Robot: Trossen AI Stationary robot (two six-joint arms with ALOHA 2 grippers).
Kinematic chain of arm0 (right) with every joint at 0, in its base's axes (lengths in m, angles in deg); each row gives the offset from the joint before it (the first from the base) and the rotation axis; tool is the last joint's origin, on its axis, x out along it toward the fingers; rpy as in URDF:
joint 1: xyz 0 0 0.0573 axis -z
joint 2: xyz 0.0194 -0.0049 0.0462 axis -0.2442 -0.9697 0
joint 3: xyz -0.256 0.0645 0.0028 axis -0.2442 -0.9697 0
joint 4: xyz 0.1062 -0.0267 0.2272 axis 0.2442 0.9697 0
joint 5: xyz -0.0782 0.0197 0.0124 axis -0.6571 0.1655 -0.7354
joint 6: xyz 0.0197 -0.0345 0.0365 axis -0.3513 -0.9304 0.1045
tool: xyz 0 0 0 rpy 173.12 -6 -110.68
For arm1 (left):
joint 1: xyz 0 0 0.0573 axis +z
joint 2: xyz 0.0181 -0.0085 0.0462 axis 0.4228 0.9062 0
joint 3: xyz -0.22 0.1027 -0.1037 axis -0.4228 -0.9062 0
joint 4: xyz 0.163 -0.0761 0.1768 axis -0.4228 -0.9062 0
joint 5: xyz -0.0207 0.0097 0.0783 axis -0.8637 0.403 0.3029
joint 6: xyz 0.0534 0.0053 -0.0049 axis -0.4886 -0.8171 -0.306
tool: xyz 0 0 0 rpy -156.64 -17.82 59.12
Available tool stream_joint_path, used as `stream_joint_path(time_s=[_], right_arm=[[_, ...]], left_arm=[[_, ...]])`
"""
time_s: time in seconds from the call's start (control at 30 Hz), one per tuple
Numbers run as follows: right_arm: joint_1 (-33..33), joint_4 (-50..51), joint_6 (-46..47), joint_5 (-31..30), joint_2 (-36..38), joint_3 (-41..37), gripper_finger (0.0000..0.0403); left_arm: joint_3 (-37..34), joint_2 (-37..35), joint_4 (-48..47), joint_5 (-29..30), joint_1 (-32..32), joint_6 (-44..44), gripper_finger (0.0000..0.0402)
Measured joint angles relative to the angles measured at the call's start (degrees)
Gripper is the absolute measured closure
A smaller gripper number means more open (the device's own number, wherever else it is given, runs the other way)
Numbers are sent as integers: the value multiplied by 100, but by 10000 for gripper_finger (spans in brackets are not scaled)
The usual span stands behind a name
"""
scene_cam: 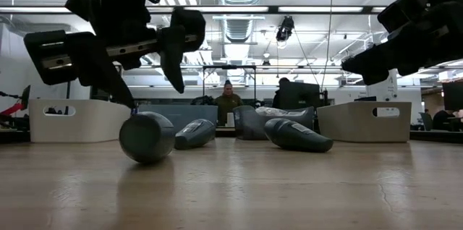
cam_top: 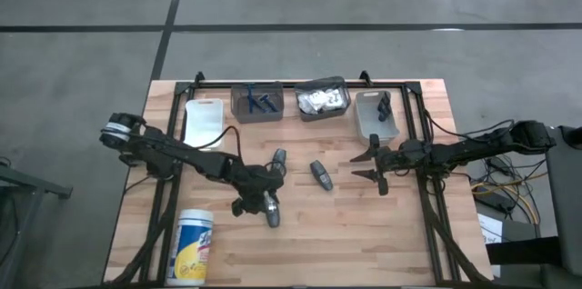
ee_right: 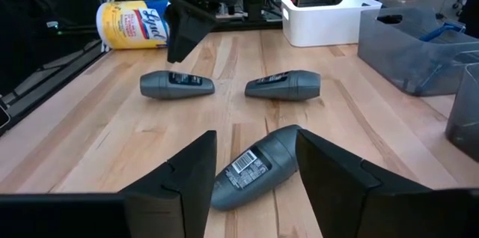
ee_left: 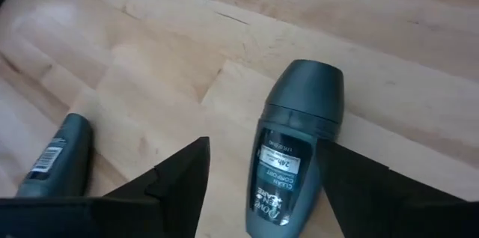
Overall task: Pick & Place Travel size toiletries
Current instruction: Put the black deodorant into the white bin
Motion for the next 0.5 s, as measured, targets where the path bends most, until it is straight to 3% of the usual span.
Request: stream_joint_path(time_s=[0.33, 0.5], right_arm=[[-1, 0, 24, 2, 0, 0, 255], [-1, -1, -1, 2, 0, 0, 270]], left_arm=[[74, 262, -109, 269, -62, 11, 152], [400, 401, -672, 408, -140, 13, 152]])
